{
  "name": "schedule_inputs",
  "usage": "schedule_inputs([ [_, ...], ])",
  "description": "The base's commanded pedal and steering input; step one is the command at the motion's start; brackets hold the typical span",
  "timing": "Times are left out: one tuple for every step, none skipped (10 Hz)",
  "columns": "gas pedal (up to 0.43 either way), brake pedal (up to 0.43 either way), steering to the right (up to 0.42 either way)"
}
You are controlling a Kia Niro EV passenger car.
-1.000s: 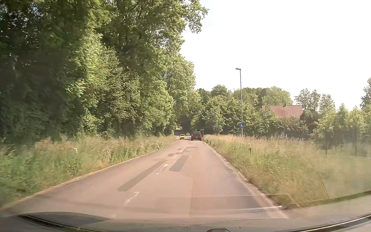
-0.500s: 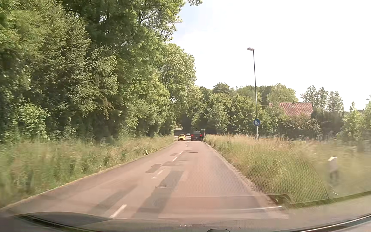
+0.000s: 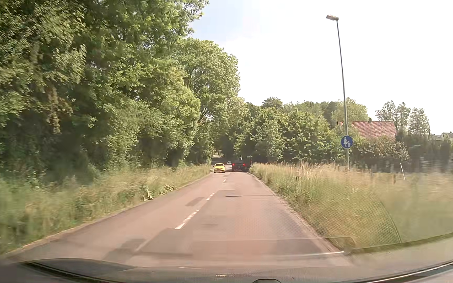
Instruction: Follow the waypoints while adhering to traffic rules and regulations
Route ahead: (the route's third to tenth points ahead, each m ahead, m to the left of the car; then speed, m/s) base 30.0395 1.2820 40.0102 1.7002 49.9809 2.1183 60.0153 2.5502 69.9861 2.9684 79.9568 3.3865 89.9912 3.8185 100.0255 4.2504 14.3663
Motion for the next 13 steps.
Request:
schedule_inputs([
  [0.118, 0.000, -0.003],
  [0.118, 0.000, -0.002],
  [0.118, 0.000, -0.003],
  [0.110, 0.000, -0.003],
  [0.110, 0.000, -0.003],
  [0.110, 0.000, -0.003],
  [0.098, 0.000, -0.003],
  [0.098, 0.000, -0.004],
  [0.098, 0.000, -0.005],
  [0.098, 0.000, -0.005],
  [0.098, 0.000, -0.006],
  [0.098, 0.000, -0.006],
  [0.098, 0.000, -0.006],
])
